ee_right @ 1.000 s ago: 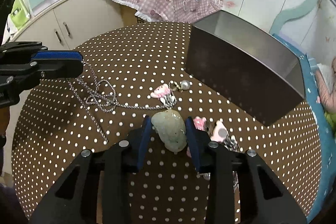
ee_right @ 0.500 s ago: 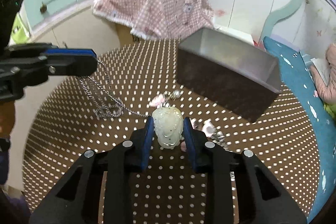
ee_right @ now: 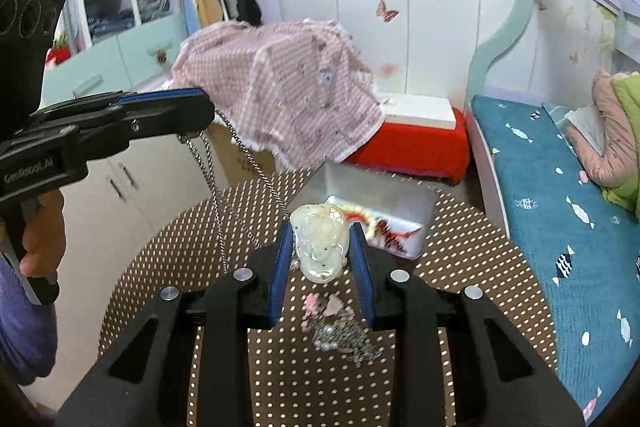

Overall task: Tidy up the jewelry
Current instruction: 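Carry the heart chain and jade pendant over the dark metal box with both grippers, then open both grippers over the box to drop the chain and pendant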

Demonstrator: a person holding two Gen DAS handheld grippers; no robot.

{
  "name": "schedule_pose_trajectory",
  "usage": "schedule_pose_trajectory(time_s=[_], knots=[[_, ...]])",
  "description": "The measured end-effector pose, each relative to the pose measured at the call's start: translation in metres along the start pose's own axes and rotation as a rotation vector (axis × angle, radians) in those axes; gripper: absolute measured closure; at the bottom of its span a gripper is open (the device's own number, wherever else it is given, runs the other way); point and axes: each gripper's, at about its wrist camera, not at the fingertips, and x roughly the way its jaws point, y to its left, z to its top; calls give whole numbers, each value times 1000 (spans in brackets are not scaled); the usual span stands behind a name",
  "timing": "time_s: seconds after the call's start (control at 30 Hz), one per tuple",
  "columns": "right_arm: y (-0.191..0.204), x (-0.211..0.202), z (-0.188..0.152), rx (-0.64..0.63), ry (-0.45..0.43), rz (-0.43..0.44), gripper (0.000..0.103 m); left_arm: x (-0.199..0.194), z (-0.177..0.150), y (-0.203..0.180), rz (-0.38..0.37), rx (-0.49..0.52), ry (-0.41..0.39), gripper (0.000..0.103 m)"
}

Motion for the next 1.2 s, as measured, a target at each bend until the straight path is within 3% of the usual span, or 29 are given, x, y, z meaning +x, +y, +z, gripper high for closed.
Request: schedule_pose_trajectory(time_s=[0.17,0.27,0.53,0.67,1.2], knots=[[-14,-5,13,32,-31,-16,76,1,42,-1,-41,0,-30,90],[-24,-1,20,65,-36,-13,76,9,63,2,-29,-2,-31,90],[-34,10,25,94,-24,-9,76,40,90,20,-24,-48,-20,90],[-40,20,23,119,-7,-7,76,64,80,26,-23,-61,25,90],[-62,94,8,213,147,-20,76,178,-19,50,1,-122,317,90]])
